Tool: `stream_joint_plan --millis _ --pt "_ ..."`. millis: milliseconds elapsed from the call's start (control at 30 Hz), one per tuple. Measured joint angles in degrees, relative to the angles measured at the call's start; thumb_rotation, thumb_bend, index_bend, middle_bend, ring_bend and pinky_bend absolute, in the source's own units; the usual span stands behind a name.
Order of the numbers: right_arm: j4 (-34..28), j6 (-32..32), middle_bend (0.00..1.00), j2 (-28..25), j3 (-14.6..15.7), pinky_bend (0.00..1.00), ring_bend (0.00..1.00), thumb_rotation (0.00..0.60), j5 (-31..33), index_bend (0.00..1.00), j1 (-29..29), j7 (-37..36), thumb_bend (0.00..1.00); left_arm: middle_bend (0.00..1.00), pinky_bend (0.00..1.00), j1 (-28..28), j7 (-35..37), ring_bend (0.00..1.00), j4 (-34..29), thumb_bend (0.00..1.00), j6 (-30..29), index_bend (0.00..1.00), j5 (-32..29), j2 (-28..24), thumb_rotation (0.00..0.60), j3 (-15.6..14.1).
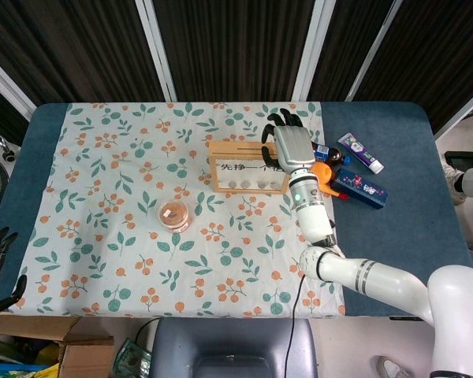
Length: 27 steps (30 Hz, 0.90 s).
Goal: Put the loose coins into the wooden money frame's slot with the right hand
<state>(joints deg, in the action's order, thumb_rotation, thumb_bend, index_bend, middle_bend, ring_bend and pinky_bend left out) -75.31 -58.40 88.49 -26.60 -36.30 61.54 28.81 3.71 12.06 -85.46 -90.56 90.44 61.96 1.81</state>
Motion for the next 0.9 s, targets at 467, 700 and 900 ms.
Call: stream_joint_plan --millis 467,700,900 --pt "-19.3 -11.2 0.21 -10.3 10.5 0.18 0.02 0.600 -19.7 0.48 -17.3 -12.3 0.53 0.00 0.00 -0.2 -1.4 0.00 -0.6 0.45 -0.3 0.00 0.2 0.3 0.600 -0.1" --pt "-17.1 -16.9 0.20 -11.6 23.2 0.12 0.00 0.600 -35.8 0.49 -29.8 -22.3 0.53 0.00 0.00 -0.1 -1.6 0.00 -0.6 0.45 -0.2 0.00 0.6 0.3 0.600 -0.3" --pt "-6.7 -14.8 0.20 -6.5 24.3 0.10 0.00 0.600 -36.3 0.49 -30.9 -22.2 0.53 0.00 0.00 -0.1 -1.1 0.00 -0.5 0.45 -0.3 0.00 0.5 0.2 0.600 -0.3"
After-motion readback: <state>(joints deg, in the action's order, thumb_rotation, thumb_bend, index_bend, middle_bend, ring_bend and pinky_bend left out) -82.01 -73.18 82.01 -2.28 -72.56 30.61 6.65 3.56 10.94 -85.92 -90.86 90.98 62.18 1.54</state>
